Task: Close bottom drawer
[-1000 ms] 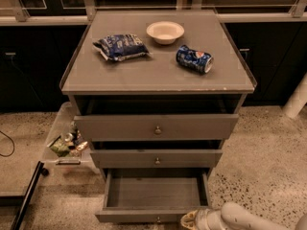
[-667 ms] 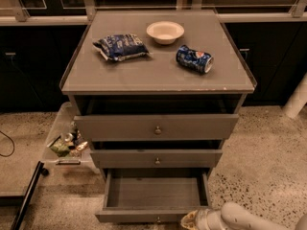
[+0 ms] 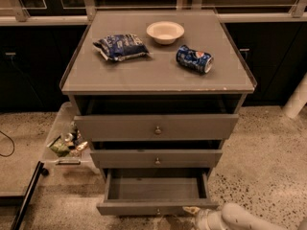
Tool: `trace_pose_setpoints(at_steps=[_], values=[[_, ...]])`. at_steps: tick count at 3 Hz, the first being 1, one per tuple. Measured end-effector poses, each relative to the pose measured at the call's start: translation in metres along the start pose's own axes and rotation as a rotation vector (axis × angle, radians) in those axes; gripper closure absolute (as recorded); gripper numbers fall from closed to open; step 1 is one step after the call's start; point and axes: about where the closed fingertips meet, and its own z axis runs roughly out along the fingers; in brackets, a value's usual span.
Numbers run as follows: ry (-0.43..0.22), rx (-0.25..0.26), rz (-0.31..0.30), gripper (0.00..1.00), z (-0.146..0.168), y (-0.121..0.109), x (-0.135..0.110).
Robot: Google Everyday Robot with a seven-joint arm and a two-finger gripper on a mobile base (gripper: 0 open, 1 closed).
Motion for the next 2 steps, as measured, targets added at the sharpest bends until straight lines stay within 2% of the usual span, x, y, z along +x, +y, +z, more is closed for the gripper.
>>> trace_pose_setpoints(at_steps=[2], values=[[-0.008,0.088,-0.077,0.57,-0.010,-0.094,-0.011]])
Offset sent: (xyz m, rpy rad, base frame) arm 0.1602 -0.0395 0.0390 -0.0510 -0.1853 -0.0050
